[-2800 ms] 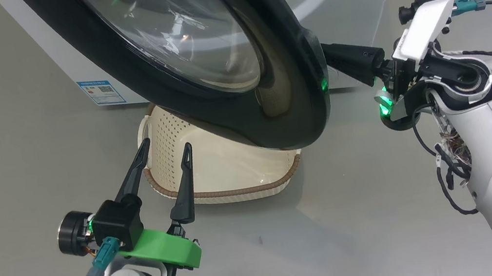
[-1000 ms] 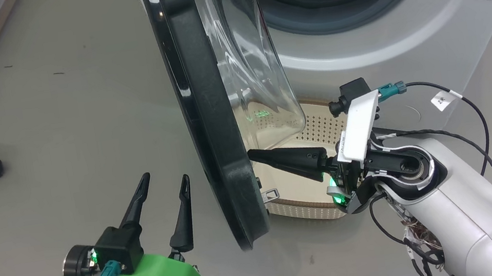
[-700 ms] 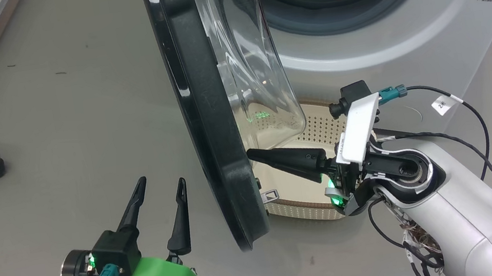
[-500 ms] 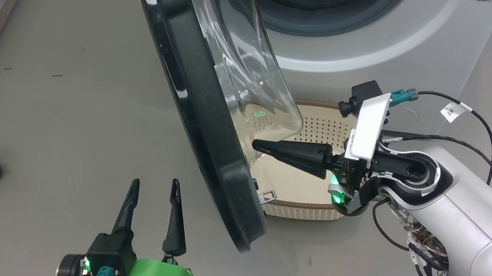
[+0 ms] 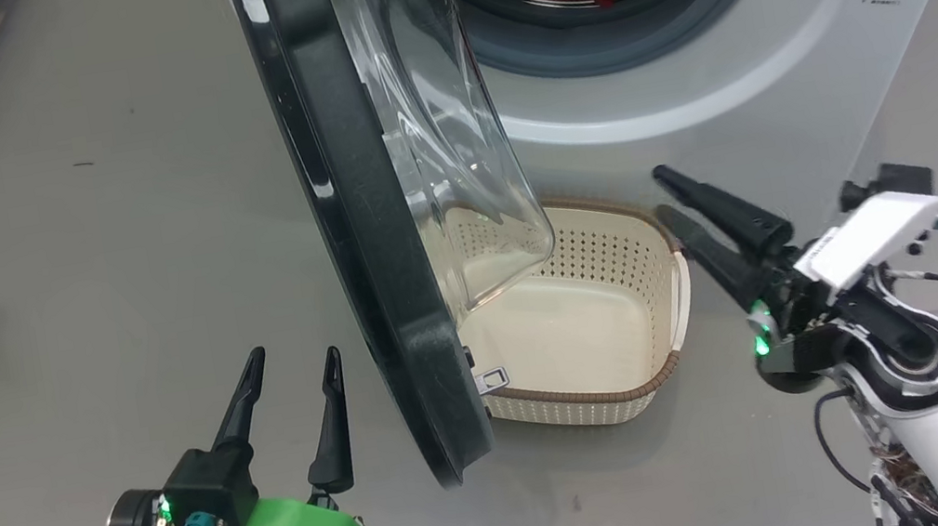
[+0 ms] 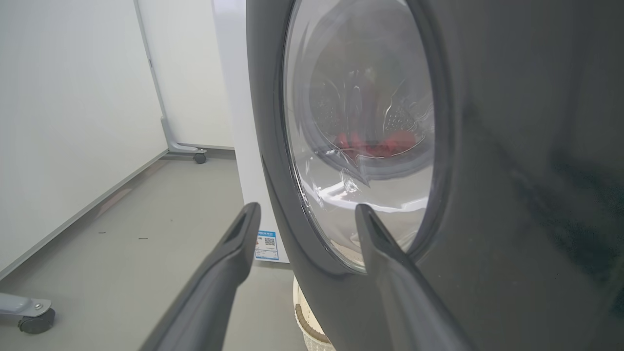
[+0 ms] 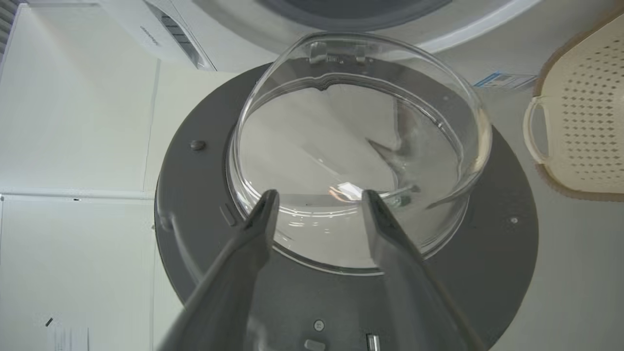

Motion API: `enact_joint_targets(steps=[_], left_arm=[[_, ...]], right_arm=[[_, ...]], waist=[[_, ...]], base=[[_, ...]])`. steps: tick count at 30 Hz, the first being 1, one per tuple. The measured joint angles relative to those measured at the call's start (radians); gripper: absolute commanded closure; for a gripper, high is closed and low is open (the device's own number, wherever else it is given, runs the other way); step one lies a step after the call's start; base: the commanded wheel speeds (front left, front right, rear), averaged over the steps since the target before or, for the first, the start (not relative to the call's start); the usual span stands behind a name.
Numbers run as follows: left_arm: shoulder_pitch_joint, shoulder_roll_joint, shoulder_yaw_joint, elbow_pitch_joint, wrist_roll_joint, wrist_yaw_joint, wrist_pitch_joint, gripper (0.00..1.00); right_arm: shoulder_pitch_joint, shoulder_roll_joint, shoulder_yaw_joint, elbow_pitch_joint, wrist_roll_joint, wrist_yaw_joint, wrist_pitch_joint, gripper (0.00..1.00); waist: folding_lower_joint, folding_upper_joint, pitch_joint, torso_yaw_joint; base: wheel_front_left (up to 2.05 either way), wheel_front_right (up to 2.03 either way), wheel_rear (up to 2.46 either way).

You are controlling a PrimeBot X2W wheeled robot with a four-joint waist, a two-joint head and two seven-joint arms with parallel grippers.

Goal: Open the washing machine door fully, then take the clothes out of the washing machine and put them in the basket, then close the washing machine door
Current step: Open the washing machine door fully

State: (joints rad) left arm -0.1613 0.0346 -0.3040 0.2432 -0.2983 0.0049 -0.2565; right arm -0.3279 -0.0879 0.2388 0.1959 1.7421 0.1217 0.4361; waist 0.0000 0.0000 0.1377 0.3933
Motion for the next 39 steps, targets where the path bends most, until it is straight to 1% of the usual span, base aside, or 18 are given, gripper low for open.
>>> enact_joint_targets(steps=[2, 5, 6, 13, 15, 17, 20, 21, 23, 25, 26, 30, 32, 33, 35, 39], left_arm=[[0.001, 0.0, 0.002, 0.0, 0.0, 0.0, 0.0, 0.0], [0.002, 0.0, 0.006, 0.0, 0.0, 0.0, 0.0, 0.0], [0.003, 0.0, 0.008, 0.0, -0.001, 0.0, 0.0, 0.0], [0.004, 0.0, 0.016, 0.0, -0.001, 0.002, 0.0, 0.0], [0.004, 0.0, 0.017, 0.001, -0.001, 0.004, 0.0, 0.0], [0.004, 0.0, 0.018, 0.001, -0.001, 0.007, 0.0, 0.0], [0.005, 0.0, 0.02, 0.003, -0.001, 0.007, 0.0, 0.0], [0.005, 0.0, 0.02, 0.003, -0.001, 0.007, 0.0, 0.0], [0.005, 0.0, 0.023, 0.004, -0.001, 0.008, 0.0, 0.0], [0.006, 0.0, 0.026, 0.005, -0.001, 0.008, 0.0, 0.0], [0.007, 0.0, 0.027, 0.006, -0.001, 0.008, 0.0, 0.0], [0.009, 0.0, 0.028, 0.007, -0.001, 0.008, 0.0, 0.0], [0.009, 0.0, 0.028, 0.007, -0.001, 0.008, 0.0, 0.0], [0.01, 0.0, 0.029, 0.007, -0.001, 0.008, 0.0, 0.0], [0.014, 0.0, 0.029, 0.007, -0.001, 0.008, 0.0, 0.0], [0.018, 0.0, 0.031, 0.007, -0.001, 0.008, 0.0, 0.0]], right_arm=[[0.03, -0.015, -0.035, -0.008, -0.034, 0.0, -0.05, 0.0], [0.072, -0.039, -0.059, -0.028, -0.11, 0.0, -0.12, 0.0], [0.092, -0.051, -0.071, -0.043, -0.169, 0.0, -0.171, 0.0], [0.123, -0.118, -0.087, -0.097, -0.448, 0.0, -0.398, 0.0], [0.135, -0.148, -0.079, -0.111, -0.547, 0.0, -0.464, 0.0], [0.145, -0.177, -0.075, -0.114, -0.633, 0.0, -0.531, 0.0], [0.158, -0.231, -0.05, -0.116, -0.802, 0.0, -0.63, 0.0], [0.158, -0.231, -0.05, -0.116, -0.802, 0.0, -0.63, 0.0], [0.167, -0.26, -0.04, -0.11, -0.9, 0.0, -0.692, 0.0], [0.184, -0.268, -0.037, -0.089, -0.979, 0.0, -0.745, 0.0], [0.195, -0.272, -0.032, -0.082, -1.016, -0.002, -0.739, 0.0], [0.224, -0.284, -0.015, -0.071, -1.165, -0.046, -0.712, 0.0], [0.233, -0.275, -0.015, -0.066, -1.198, -0.067, -0.708, 0.0], [0.242, -0.267, -0.012, -0.063, -1.216, -0.073, -0.704, 0.0], [0.258, -0.237, -0.028, -0.066, -1.246, -0.099, -0.698, 0.0], [0.274, -0.176, -0.045, -0.081, -1.279, -0.119, -0.697, 0.0]], waist=[[0.0, 0.0, -0.001, -0.003], [0.0, 0.0, -0.001, -0.006], [0.0, 0.0, 0.0, -0.008], [0.0, 0.0, 0.0, -0.017], [0.0, 0.0, -0.001, -0.019], [0.0, 0.0, -0.003, -0.022], [0.0, 0.0, -0.005, -0.024], [0.0, 0.0, -0.005, -0.024], [0.0, 0.0001, -0.006, -0.026], [0.0, 0.0, -0.008, -0.027], [0.0, 0.0, -0.009, -0.027], [0.0, 0.0001, -0.013, -0.026], [0.0, 0.0, -0.015, -0.025], [0.0, 0.0, -0.016, -0.024], [0.0, 0.0001, -0.017, -0.023], [0.0, 0.0, -0.016, -0.022]], base=[[0.0, 0.0, 0.0], [0.0, 0.0, 0.0], [0.0, 0.0, 0.0], [0.0, 0.0, 0.0], [0.0, 0.0, 0.0], [0.0, 0.0, 0.0], [0.0, 0.0, 0.0], [0.0, 0.0, 0.0], [0.0, 0.0, 0.0], [0.0, 0.0, 0.0], [0.0, 0.0, 0.0], [0.0, 0.0, 0.0], [0.0, 0.0, 0.0], [0.0, 0.0, 0.0], [0.0, 0.0, 0.0], [0.0, 0.0, 0.0]])
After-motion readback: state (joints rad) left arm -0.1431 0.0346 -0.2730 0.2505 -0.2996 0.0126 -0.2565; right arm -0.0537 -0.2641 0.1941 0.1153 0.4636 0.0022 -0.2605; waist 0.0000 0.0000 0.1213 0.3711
